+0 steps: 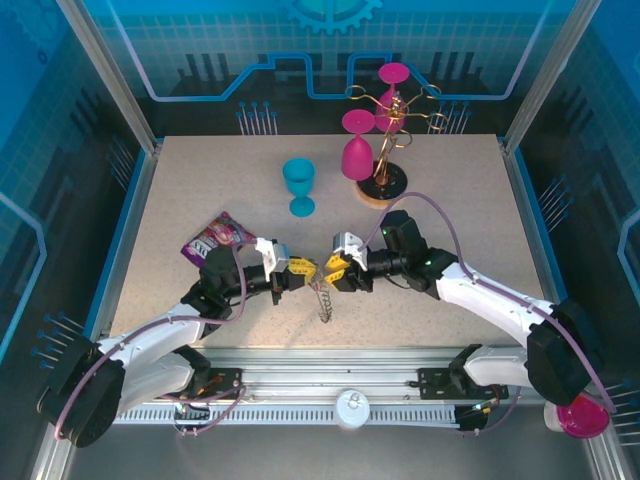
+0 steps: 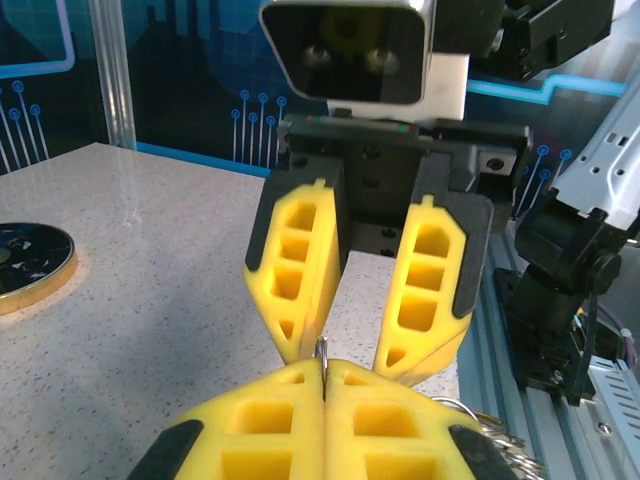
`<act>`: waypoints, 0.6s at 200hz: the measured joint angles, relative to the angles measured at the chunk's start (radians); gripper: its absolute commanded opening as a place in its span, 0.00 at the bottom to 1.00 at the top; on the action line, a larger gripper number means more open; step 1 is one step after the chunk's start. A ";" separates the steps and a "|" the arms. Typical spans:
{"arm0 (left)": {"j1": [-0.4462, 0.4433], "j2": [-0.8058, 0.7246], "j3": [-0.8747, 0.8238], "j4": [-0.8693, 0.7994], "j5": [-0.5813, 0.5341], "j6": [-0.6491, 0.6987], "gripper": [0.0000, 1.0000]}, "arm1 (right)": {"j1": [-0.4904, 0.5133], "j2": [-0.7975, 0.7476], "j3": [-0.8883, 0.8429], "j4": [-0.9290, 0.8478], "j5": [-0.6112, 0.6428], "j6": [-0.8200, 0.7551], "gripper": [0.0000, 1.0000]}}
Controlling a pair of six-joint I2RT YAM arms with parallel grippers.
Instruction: Put the keys on the keyring
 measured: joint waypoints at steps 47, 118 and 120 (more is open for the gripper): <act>0.000 0.000 0.000 0.006 0.031 0.001 0.00 | 0.000 0.000 0.000 -0.002 0.002 -0.045 0.24; 0.000 0.000 0.000 0.004 0.061 0.004 0.00 | 0.000 0.000 0.000 -0.012 -0.016 -0.060 0.24; 0.000 0.000 0.000 0.003 0.061 0.004 0.00 | 0.000 0.000 0.000 -0.012 -0.016 -0.060 0.24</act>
